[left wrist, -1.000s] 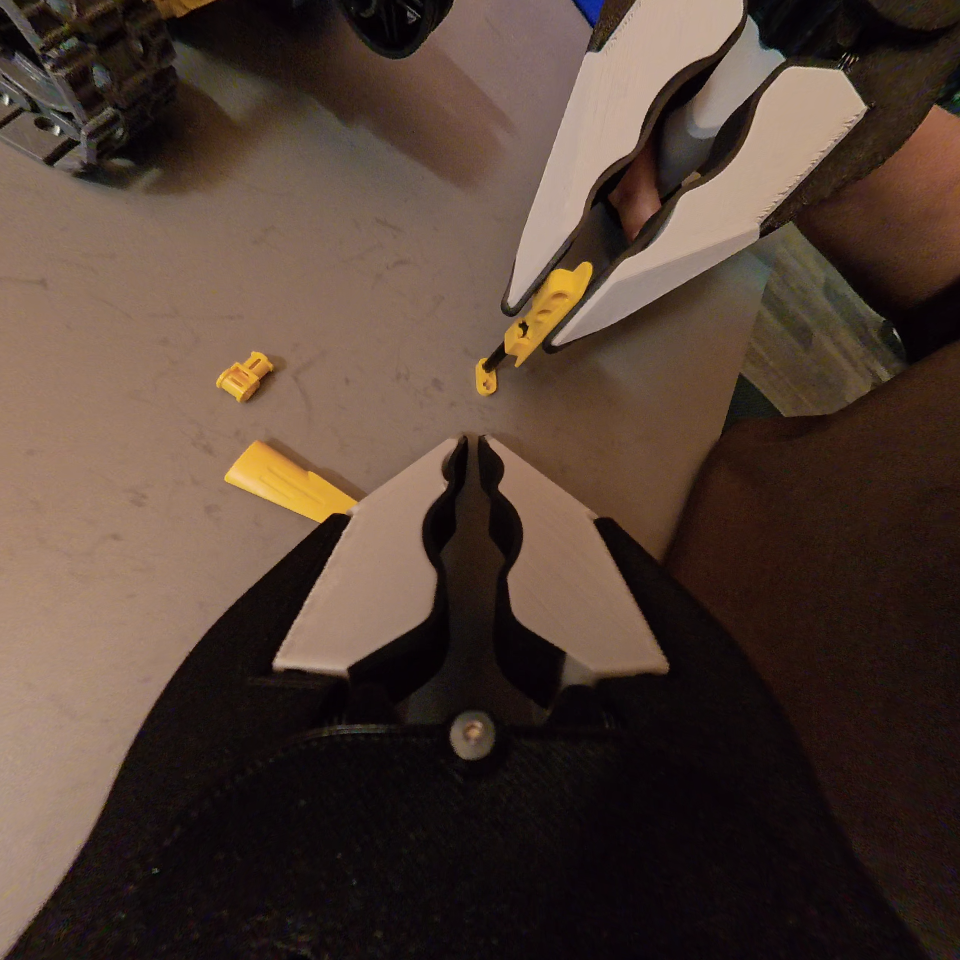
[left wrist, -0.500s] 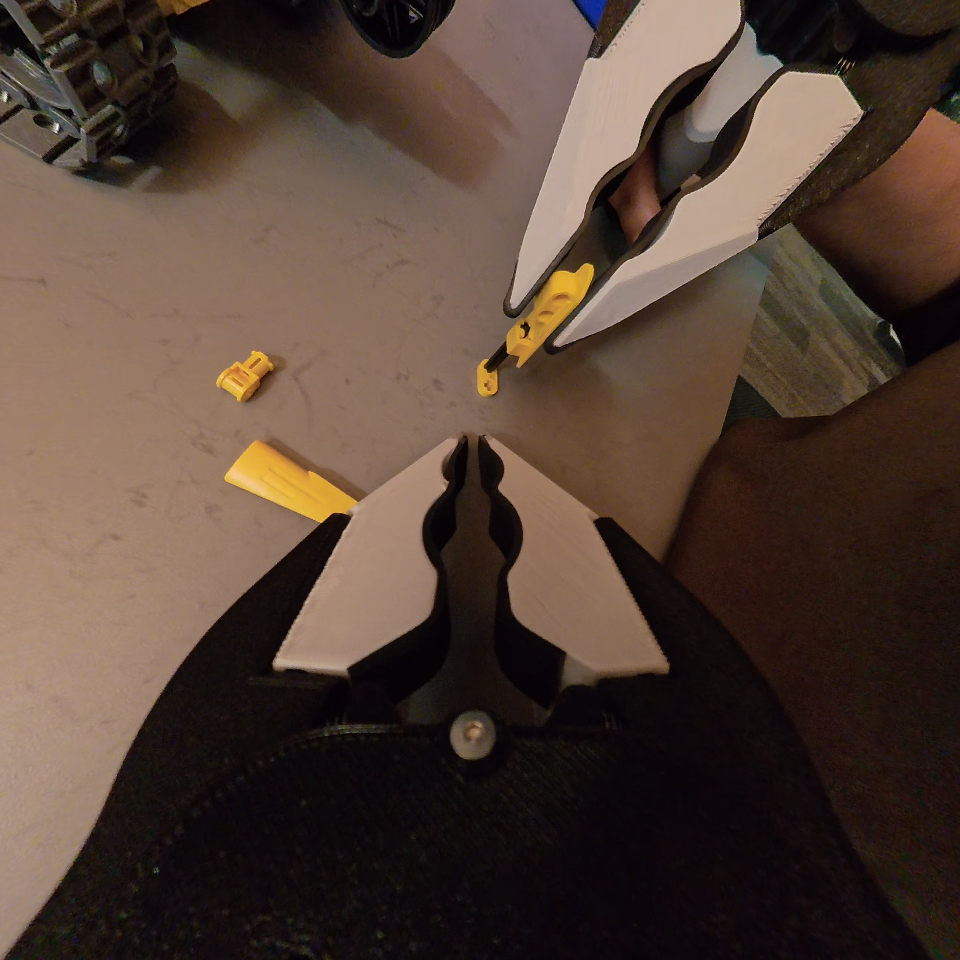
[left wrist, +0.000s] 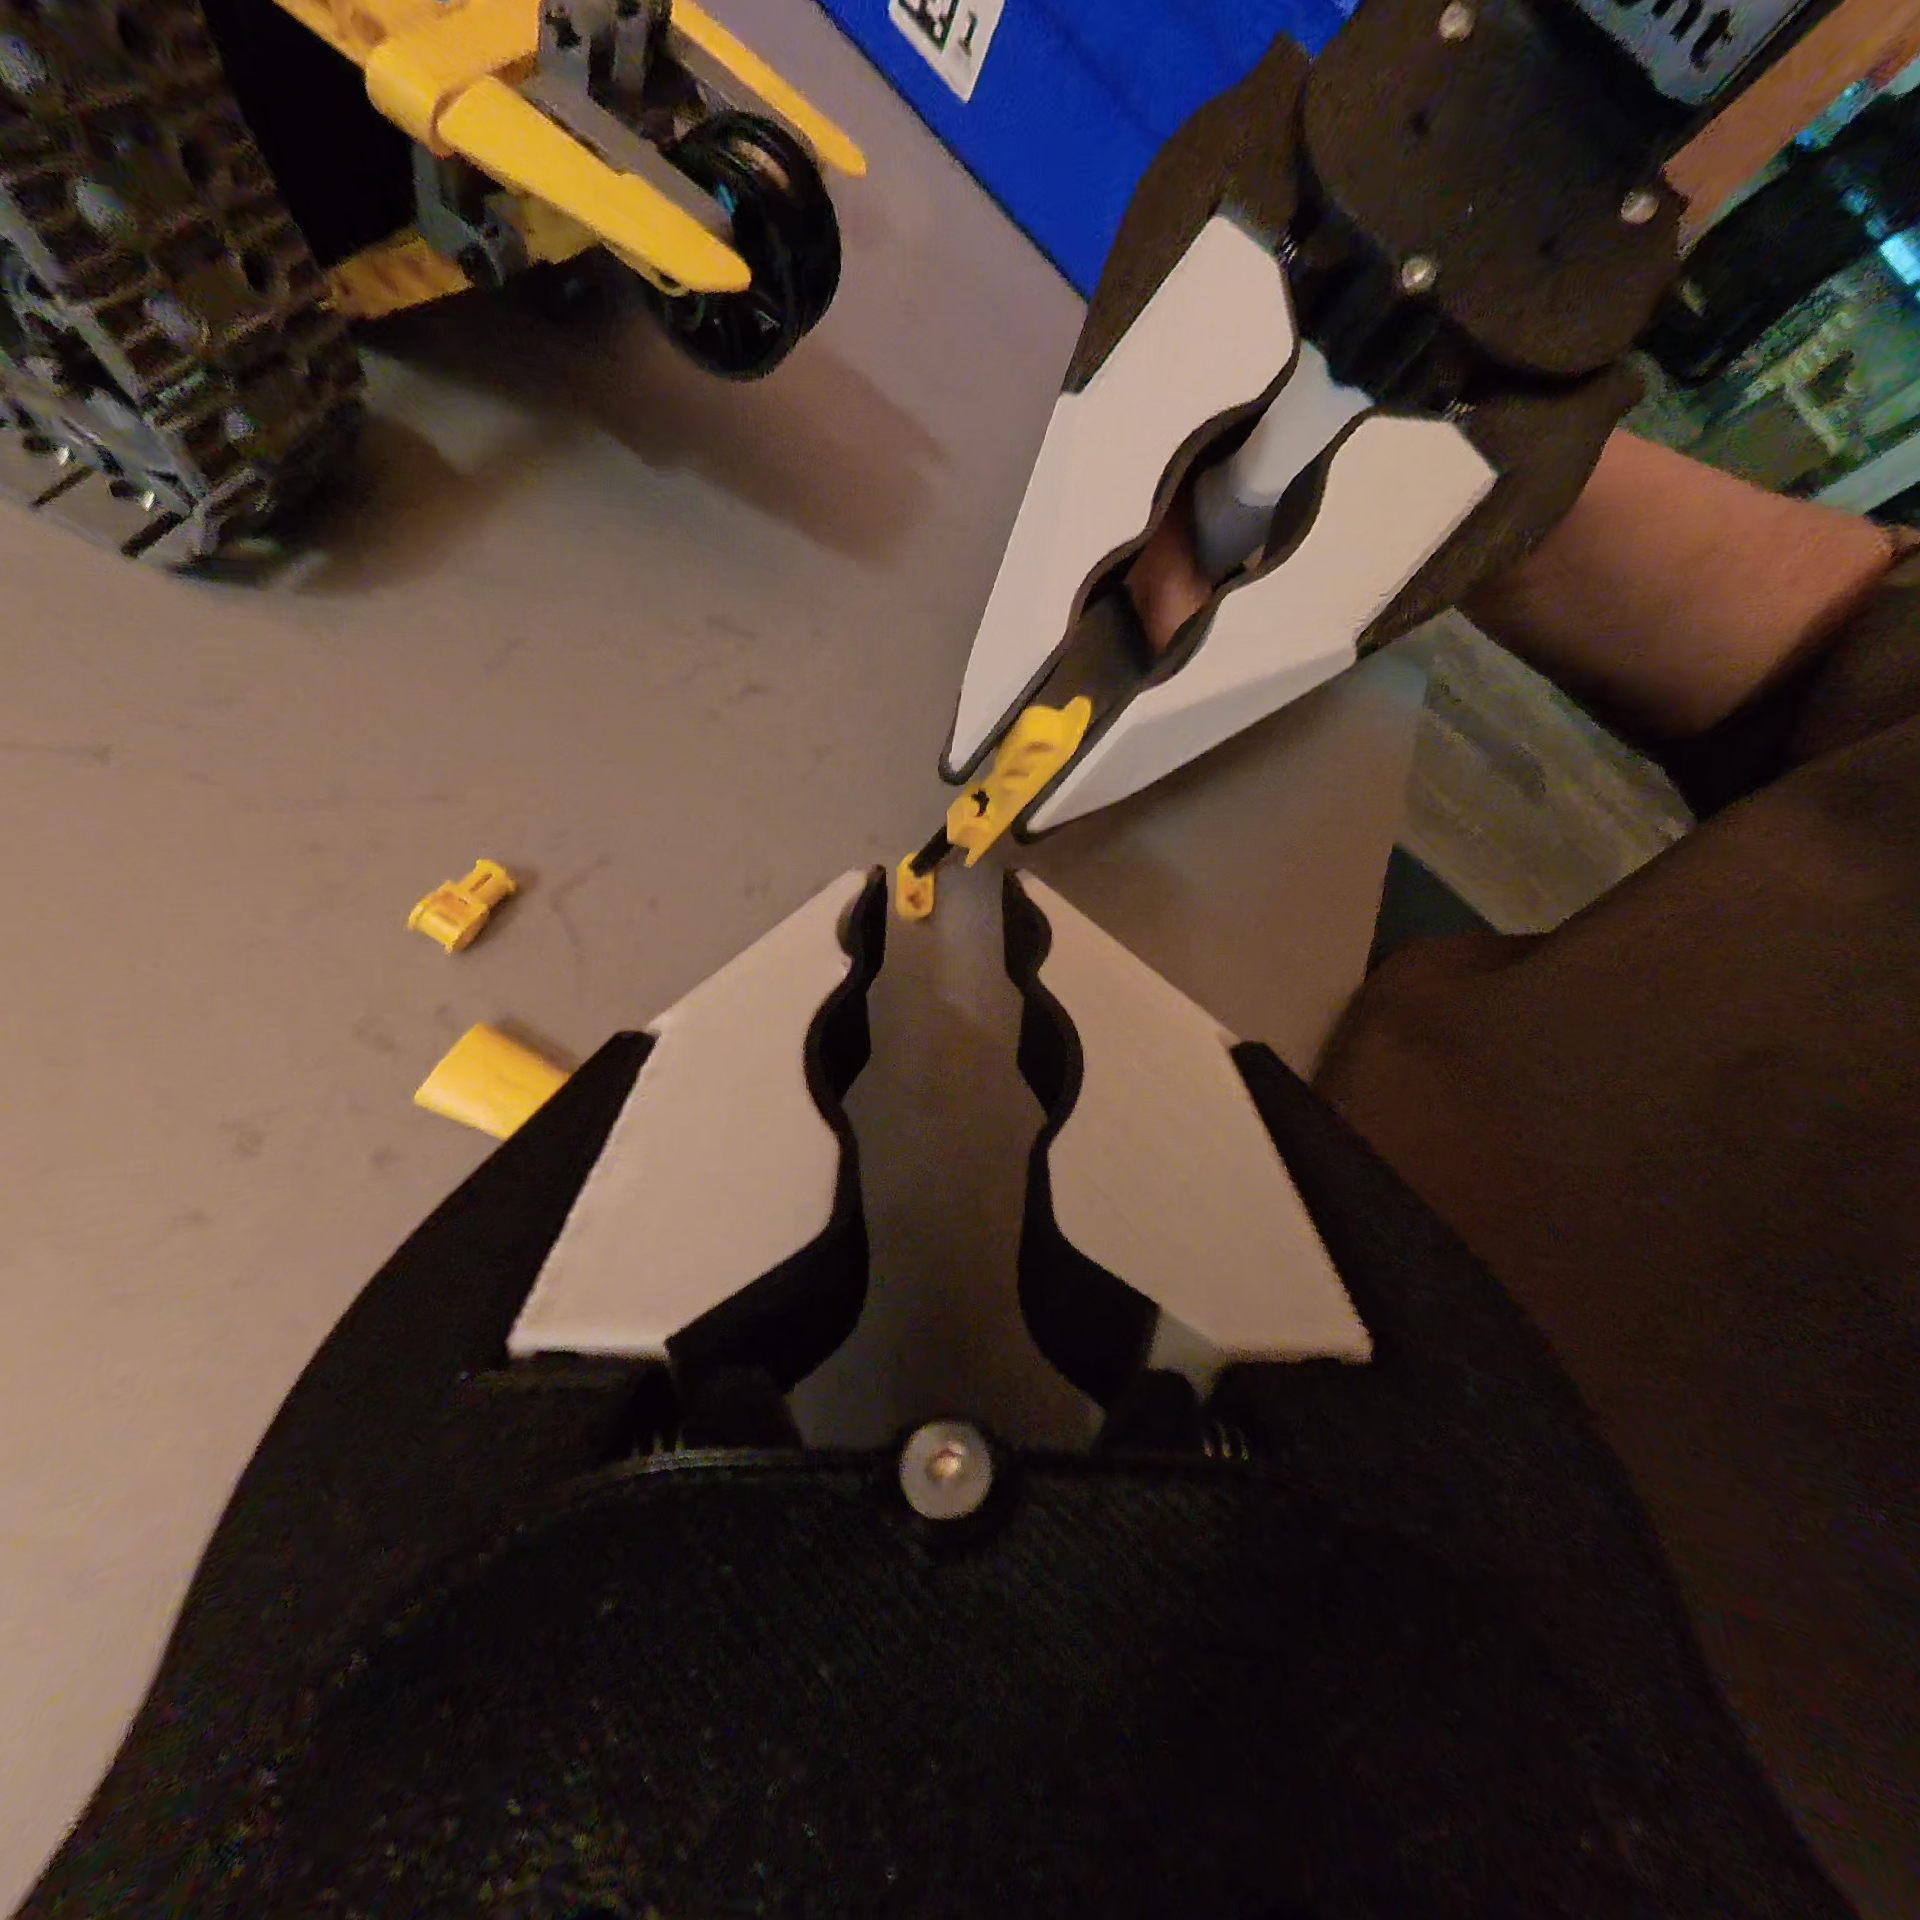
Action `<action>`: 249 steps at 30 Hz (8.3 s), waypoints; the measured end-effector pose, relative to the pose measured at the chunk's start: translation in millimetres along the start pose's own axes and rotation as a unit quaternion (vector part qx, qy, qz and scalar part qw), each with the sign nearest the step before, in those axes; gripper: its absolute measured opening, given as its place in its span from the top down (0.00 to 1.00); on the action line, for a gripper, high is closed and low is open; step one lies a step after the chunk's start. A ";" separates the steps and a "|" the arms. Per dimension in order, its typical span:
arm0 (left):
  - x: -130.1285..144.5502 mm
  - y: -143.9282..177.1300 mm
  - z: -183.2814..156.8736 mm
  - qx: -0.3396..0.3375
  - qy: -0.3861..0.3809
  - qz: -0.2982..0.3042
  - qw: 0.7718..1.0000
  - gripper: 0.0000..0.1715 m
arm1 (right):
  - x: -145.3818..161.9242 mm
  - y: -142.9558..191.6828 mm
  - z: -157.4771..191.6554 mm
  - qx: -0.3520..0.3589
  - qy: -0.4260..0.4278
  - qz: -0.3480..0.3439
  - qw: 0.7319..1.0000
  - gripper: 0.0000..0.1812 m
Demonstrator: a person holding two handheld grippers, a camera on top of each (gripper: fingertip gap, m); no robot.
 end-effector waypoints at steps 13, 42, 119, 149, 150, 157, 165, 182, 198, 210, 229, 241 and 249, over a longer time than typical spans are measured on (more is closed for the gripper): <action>-5.0 -6.7 -9.5 -0.034 -0.082 0.005 0.996 1.00 | 0.7 0.6 -0.7 0.003 -0.009 0.000 1.000 0.95; -2.4 -7.4 -6.9 -0.037 -0.080 0.026 0.996 1.00 | -2.5 -6.5 -4.9 -0.018 -0.038 0.044 0.998 0.96; 4.3 74.2 14.7 0.237 0.260 -0.449 0.821 0.90 | -63.9 -40.9 69.5 0.296 0.200 -0.226 0.906 0.92; 39.1 46.1 -3.0 0.020 -0.204 0.113 0.972 0.80 | 3.6 -54.8 33.5 -0.027 -0.005 0.132 0.991 0.83; 39.2 46.6 -2.5 0.022 -0.203 0.113 0.972 0.81 | 4.2 -53.6 33.2 -0.021 -0.005 0.131 0.991 0.82; 39.1 46.5 -1.5 0.016 -0.206 0.114 0.972 0.87 | 8.5 -47.5 33.9 0.003 0.019 0.131 0.991 0.90; 41.0 45.9 -5.6 -0.022 -0.259 0.118 0.959 0.88 | 7.5 -49.2 34.9 0.019 0.024 0.131 0.991 0.92; 40.4 45.2 -8.7 -0.011 -0.267 0.117 0.957 0.94 | 7.7 -46.2 28.0 -0.004 0.020 0.136 0.990 0.93; 38.9 43.5 -5.9 0.015 -0.255 0.121 0.959 0.94 | 5.6 -46.9 19.2 -0.060 0.079 0.149 0.984 0.94; 38.2 42.5 -5.2 0.022 -0.246 0.123 0.961 0.94 | 5.8 -46.7 19.9 -0.069 0.077 0.152 0.983 0.95; 34.8 39.7 -3.5 0.044 -0.248 0.134 0.958 0.95 | 5.5 -47.6 21.7 -0.061 0.073 0.154 0.984 0.97; 35.0 37.7 -2.2 0.053 -0.240 0.130 0.960 0.95 | 1.6 -52.9 22.3 -0.072 0.089 0.161 0.980 0.97; 35.4 37.7 -2.1 0.052 -0.236 0.127 0.962 0.95 | -0.6 -58.0 24.1 -0.074 0.091 0.159 0.980 0.97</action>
Point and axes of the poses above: each gripper's, where its closed fingertips meet, y back along the fingers, x out of its underside, z = x × y across the jaws, the point moved 9 cm from there along y, back along the fingers, and after that the axes turned 9 degrees about -y, right-handed, at the moved point
